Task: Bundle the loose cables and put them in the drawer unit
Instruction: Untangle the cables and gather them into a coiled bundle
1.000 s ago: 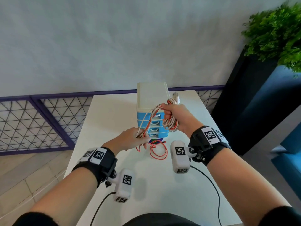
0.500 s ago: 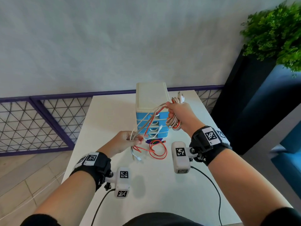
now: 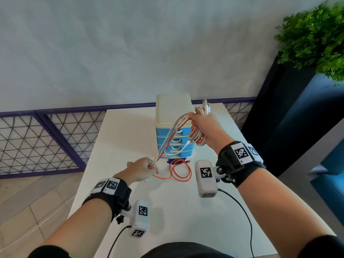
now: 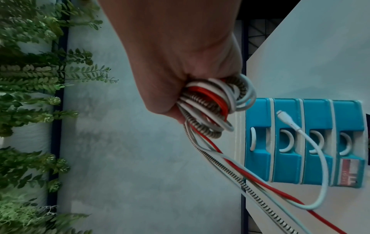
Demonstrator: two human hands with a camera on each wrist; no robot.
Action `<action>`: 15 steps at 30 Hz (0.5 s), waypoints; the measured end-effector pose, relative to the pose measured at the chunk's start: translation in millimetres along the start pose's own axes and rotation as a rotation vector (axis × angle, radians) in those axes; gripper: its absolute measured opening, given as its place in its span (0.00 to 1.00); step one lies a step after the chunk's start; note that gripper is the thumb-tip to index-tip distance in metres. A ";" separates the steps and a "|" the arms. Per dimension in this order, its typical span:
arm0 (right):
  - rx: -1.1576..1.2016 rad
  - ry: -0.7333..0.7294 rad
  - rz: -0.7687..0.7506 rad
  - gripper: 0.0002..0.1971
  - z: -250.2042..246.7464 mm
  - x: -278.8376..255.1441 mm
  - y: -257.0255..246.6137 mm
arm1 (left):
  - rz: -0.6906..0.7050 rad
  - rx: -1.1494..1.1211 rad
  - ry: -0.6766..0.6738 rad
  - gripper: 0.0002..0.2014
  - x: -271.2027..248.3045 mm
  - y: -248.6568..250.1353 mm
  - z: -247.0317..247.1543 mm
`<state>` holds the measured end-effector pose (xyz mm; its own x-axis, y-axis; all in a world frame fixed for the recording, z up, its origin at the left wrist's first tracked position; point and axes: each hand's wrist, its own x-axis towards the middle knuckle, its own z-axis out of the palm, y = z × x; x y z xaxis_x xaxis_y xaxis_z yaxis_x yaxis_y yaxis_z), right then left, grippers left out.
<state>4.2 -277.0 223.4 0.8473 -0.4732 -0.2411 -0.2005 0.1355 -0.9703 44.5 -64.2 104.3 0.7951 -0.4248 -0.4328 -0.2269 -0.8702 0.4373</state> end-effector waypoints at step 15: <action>-0.154 -0.044 -0.060 0.09 2.3 -12.5 -12.1 | -0.153 -0.548 -0.043 0.07 12.1 -23.2 -5.3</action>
<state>-2.9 -270.7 238.2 0.8801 -0.4371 -0.1851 -0.2192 -0.0285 -0.9753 62.4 -47.8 93.1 0.7699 -0.3234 -0.5501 0.2236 -0.6707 0.7072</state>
